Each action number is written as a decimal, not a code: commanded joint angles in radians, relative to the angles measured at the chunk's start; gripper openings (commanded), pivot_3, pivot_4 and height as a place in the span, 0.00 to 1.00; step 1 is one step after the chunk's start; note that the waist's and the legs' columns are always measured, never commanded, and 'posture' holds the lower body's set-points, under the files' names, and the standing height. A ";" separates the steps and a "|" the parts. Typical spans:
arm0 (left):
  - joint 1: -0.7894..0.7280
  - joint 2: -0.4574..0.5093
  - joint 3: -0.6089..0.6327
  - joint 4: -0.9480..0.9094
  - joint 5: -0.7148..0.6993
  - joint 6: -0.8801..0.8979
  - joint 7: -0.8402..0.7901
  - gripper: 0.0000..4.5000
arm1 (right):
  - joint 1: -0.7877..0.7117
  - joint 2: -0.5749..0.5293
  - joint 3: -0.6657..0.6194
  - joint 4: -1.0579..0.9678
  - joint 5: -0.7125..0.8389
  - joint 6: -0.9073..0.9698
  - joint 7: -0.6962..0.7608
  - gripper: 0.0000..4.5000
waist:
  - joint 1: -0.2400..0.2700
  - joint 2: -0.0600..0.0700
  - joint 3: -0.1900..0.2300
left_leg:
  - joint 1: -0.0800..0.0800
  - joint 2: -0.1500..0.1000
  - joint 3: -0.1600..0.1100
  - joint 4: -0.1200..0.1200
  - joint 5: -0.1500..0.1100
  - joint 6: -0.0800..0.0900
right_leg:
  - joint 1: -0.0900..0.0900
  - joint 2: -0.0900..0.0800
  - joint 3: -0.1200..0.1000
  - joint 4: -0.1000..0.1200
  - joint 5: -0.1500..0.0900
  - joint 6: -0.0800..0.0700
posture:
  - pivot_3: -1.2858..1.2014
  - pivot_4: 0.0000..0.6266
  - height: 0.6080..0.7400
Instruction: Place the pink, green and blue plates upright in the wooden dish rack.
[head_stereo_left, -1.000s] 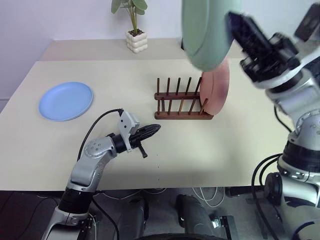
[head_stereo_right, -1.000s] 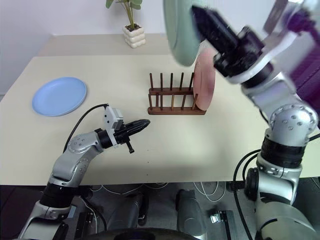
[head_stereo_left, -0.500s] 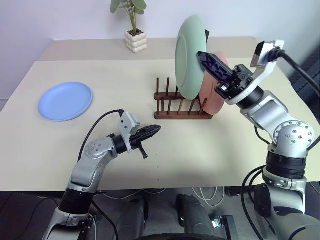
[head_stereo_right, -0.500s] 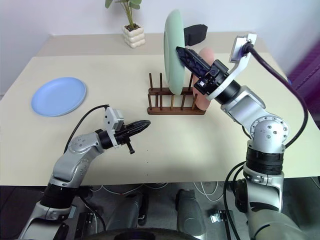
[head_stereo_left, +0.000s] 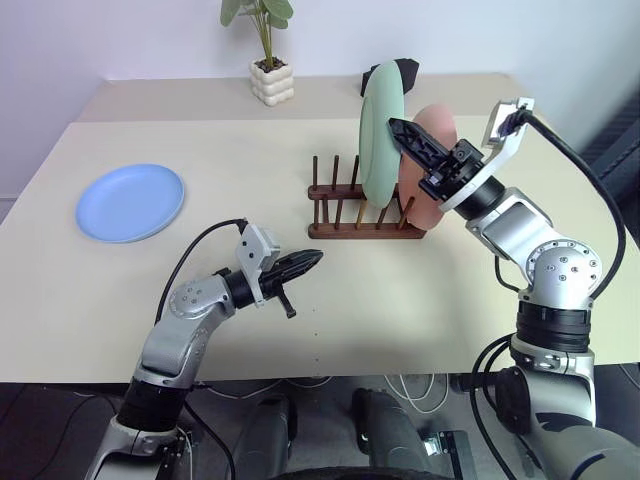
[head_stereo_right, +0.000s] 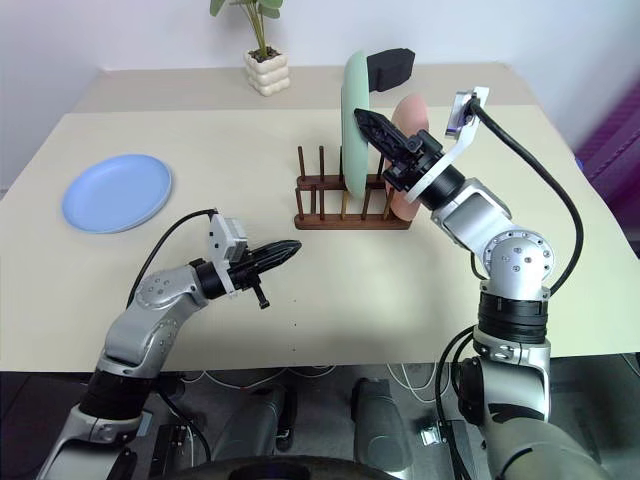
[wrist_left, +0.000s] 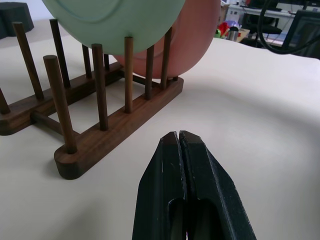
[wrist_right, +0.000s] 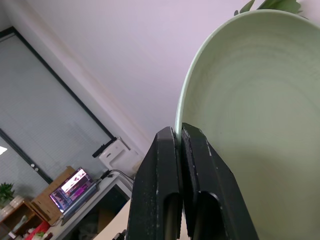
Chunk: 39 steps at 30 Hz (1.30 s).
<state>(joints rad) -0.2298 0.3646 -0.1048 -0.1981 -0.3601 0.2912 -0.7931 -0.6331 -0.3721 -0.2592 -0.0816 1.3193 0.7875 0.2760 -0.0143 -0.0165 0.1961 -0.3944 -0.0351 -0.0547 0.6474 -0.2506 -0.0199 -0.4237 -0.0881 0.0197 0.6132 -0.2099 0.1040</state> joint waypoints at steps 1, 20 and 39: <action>-0.005 -0.007 0.016 -0.029 -0.008 -0.032 0.010 0.00 | -0.029 0.007 -0.030 -0.007 0.006 -0.004 -0.006 0.01 | 0.000 0.000 0.000 | 0.000 0.000 0.000 0.000 0.000 0.000 | 0.000 0.000 0.000 0.000 0.000 0.000 | 0.52 0.24 0.93; -0.004 -0.006 0.003 -0.029 -0.006 -0.033 0.012 0.00 | -0.023 0.009 -0.042 -0.025 -0.003 0.002 -0.010 0.99 | 0.000 0.000 0.000 | 0.000 0.000 0.000 0.000 0.000 0.000 | 0.000 0.000 0.000 0.000 0.000 0.000 | 0.52 0.24 0.93; -0.004 -0.012 -0.005 -0.026 -0.004 -0.030 0.011 0.00 | -0.058 -0.047 -0.028 -0.051 -0.155 -0.022 0.107 0.99 | 0.001 0.000 0.000 | -0.001 0.000 0.000 0.000 0.000 0.000 | -0.001 0.000 0.000 0.000 0.000 0.000 | 0.52 0.24 0.93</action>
<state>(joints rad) -0.2302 0.3548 -0.1059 -0.1981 -0.3597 0.2746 -0.7823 -0.6673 -0.4102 -0.2744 -0.0874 1.1664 0.7868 0.3667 -0.0136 -0.0164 0.1962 -0.3954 -0.0351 -0.0547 0.6473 -0.2506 -0.0199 -0.4245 -0.0881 0.0194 0.6127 -0.2102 0.1037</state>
